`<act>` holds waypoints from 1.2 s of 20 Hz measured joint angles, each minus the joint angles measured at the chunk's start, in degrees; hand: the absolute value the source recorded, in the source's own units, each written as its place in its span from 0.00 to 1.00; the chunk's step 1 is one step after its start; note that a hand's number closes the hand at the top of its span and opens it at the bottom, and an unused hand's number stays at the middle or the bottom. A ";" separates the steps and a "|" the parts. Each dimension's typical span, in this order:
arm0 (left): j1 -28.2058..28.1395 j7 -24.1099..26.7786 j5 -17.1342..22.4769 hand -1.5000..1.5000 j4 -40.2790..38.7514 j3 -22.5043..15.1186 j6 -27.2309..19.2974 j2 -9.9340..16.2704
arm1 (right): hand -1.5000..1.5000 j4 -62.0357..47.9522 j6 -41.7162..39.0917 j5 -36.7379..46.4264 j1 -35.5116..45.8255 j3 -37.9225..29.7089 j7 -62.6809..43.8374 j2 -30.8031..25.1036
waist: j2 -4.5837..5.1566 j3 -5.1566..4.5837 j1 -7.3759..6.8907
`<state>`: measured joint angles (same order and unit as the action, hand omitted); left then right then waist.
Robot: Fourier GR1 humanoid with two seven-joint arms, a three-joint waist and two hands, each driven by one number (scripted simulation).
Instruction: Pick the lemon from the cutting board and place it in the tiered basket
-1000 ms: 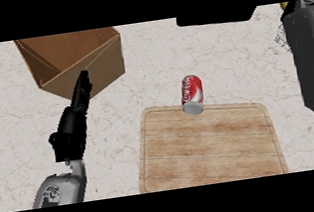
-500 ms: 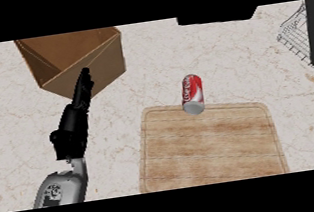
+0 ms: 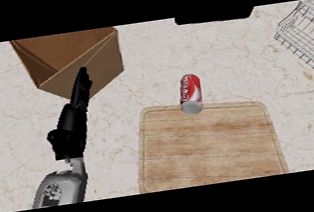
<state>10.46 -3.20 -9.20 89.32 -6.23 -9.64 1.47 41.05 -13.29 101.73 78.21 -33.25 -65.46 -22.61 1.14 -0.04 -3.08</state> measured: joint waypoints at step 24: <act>-1.40 1.13 0.11 0.50 -0.63 1.39 0.14 0.67 | 0.00 -1.95 23.75 -3.69 -6.74 -12.62 3.67 -5.14 | -0.58 0.11 1.55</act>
<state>9.06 -2.06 -9.10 88.69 -4.84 -9.50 2.14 39.10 10.46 98.04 71.48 -45.88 -61.80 -27.75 0.56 0.07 -1.53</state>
